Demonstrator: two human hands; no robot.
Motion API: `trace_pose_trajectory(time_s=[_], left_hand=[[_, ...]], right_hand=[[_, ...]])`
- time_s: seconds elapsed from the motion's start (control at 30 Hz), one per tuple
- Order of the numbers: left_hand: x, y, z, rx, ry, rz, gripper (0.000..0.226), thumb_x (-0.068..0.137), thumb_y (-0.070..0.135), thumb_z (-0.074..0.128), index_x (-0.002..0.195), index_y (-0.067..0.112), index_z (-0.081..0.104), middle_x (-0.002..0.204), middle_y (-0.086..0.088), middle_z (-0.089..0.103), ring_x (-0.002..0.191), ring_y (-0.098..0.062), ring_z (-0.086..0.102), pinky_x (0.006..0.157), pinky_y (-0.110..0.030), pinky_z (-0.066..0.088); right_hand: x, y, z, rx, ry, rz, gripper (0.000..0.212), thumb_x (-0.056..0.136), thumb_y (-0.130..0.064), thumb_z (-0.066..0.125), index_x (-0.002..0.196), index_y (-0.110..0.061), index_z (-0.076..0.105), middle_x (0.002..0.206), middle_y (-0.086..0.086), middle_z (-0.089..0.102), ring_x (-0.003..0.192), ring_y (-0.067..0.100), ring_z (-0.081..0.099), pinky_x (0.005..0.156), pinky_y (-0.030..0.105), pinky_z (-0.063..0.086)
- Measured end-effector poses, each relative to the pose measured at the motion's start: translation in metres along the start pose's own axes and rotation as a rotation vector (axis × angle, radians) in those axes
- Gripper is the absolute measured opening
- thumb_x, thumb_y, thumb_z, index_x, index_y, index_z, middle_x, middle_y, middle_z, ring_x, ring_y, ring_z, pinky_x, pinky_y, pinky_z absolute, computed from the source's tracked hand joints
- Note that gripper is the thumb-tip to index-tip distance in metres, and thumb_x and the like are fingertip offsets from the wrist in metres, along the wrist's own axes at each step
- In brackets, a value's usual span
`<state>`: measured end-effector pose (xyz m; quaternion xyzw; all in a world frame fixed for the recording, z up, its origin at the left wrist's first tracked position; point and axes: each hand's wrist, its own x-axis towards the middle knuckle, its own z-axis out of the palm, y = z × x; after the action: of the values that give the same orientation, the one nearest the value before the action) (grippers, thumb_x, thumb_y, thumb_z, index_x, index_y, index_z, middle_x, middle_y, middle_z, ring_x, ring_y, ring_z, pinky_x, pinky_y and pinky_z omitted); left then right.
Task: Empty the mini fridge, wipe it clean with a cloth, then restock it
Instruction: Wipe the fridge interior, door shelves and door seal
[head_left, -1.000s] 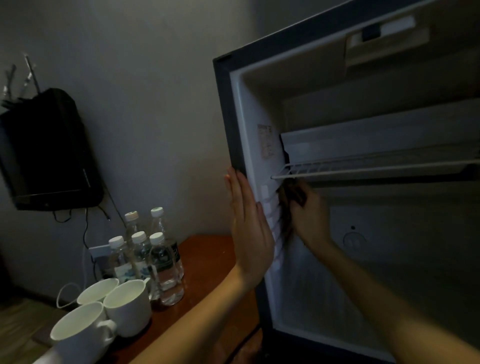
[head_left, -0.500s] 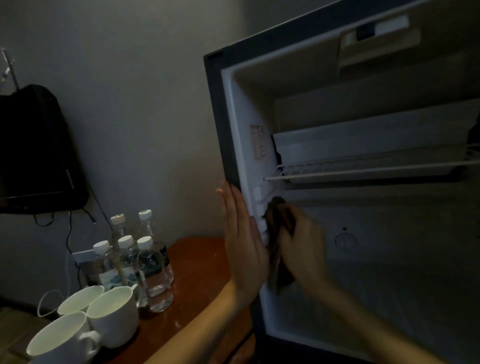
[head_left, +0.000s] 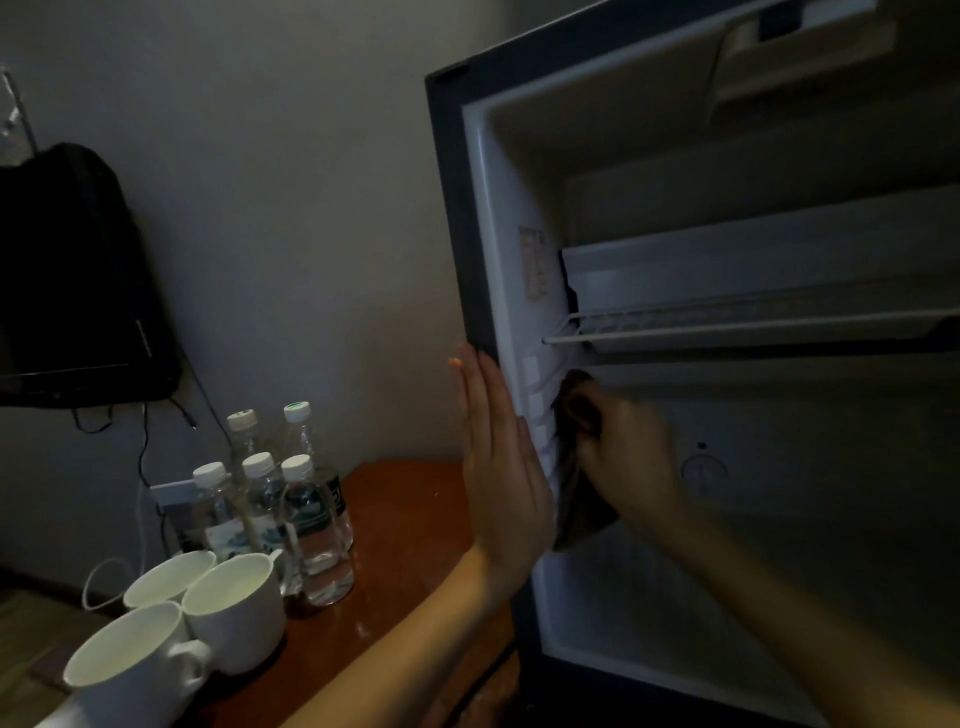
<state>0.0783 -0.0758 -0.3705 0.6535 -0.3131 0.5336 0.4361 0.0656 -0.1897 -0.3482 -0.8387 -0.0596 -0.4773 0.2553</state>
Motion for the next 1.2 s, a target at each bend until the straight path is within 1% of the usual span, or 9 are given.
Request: trace_pose_trajectory(time_s=[0.1,0.27,0.4,0.5,0.63,0.8,0.9,1.03,1.2], left_hand=[[0.000,0.000,-0.001,-0.025,-0.010,0.002,0.048,0.106,0.033,0.012,0.150,0.021,0.000,0.158,0.024,-0.011,0.149,-0.013,-0.001,0.120,-0.023,0.005],[0.001,0.001,-0.001,-0.005,-0.014,0.012,0.049,0.106,0.033,0.013,0.150,0.015,0.002,0.158,0.020,-0.013,0.149,-0.010,-0.004,0.121,-0.026,0.005],[0.000,0.002,-0.002,-0.001,-0.010,0.007,0.051,0.106,0.031,0.017,0.150,0.008,0.005,0.158,0.008,-0.002,0.149,-0.015,-0.002,0.121,-0.030,0.007],[0.000,0.001,-0.002,-0.024,-0.022,-0.005,0.050,0.105,0.026,0.017,0.150,0.011,0.001,0.158,0.011,-0.003,0.149,-0.015,-0.002,0.121,-0.027,0.006],[-0.002,0.002,-0.002,-0.016,-0.027,-0.006,0.051,0.105,0.025,0.016,0.150,0.005,0.001,0.158,0.008,-0.003,0.149,-0.018,0.000,0.121,-0.026,0.005],[-0.002,0.000,-0.001,-0.015,-0.015,-0.024,0.049,0.106,0.029,0.014,0.149,0.012,-0.002,0.158,0.009,-0.002,0.148,-0.010,-0.001,0.119,-0.022,0.005],[0.000,0.001,-0.001,-0.002,-0.014,-0.006,0.050,0.105,0.033,0.011,0.149,0.010,0.001,0.156,0.010,-0.003,0.148,-0.009,-0.002,0.119,-0.022,0.005],[0.000,0.004,-0.002,-0.005,-0.025,-0.002,0.050,0.105,0.035,0.010,0.148,0.010,0.003,0.156,0.010,-0.005,0.147,-0.017,-0.001,0.120,-0.025,0.005],[-0.001,0.002,-0.001,0.007,-0.017,0.003,0.053,0.105,0.034,0.011,0.149,0.006,0.003,0.156,0.009,-0.003,0.148,-0.017,0.001,0.120,-0.026,0.006]], right_hand=[[0.026,0.012,0.007,-0.075,-0.075,0.086,0.032,0.072,0.000,0.063,0.102,-0.006,0.069,0.087,0.019,0.072,0.077,0.038,0.067,0.063,0.029,0.042],[-0.021,-0.023,-0.016,-0.036,0.077,-0.139,0.023,0.063,0.001,0.070,0.085,-0.008,0.071,0.067,0.009,0.069,0.054,0.026,0.065,0.056,0.017,0.037],[-0.060,-0.030,-0.016,0.166,0.067,-0.131,0.042,0.074,-0.007,0.060,0.114,-0.009,0.070,0.100,0.008,0.074,0.081,0.017,0.071,0.075,0.020,0.052],[-0.073,-0.023,-0.007,0.206,0.065,-0.112,0.041,0.080,-0.012,0.053,0.117,-0.007,0.069,0.105,0.010,0.073,0.085,0.018,0.070,0.079,0.017,0.049],[-0.060,-0.017,-0.007,0.199,0.071,-0.117,0.035,0.080,-0.018,0.046,0.102,-0.010,0.073,0.087,0.006,0.073,0.071,0.016,0.067,0.067,0.016,0.047],[-0.016,0.022,0.016,0.008,-0.087,0.061,0.033,0.074,0.009,0.060,0.103,-0.004,0.070,0.086,0.017,0.072,0.073,0.034,0.068,0.065,0.032,0.052],[-0.002,0.031,0.021,-0.047,-0.116,-0.005,0.030,0.068,0.010,0.069,0.094,-0.004,0.071,0.089,0.017,0.072,0.075,0.033,0.069,0.065,0.025,0.044],[-0.027,0.007,0.001,-0.088,0.013,-0.211,0.015,0.056,-0.001,0.064,0.070,-0.007,0.064,0.062,0.008,0.064,0.047,0.024,0.060,0.052,0.015,0.028],[-0.020,0.007,0.003,-0.153,0.018,-0.265,0.015,0.053,0.000,0.062,0.066,-0.006,0.063,0.062,0.010,0.064,0.049,0.027,0.061,0.043,0.019,0.039]])
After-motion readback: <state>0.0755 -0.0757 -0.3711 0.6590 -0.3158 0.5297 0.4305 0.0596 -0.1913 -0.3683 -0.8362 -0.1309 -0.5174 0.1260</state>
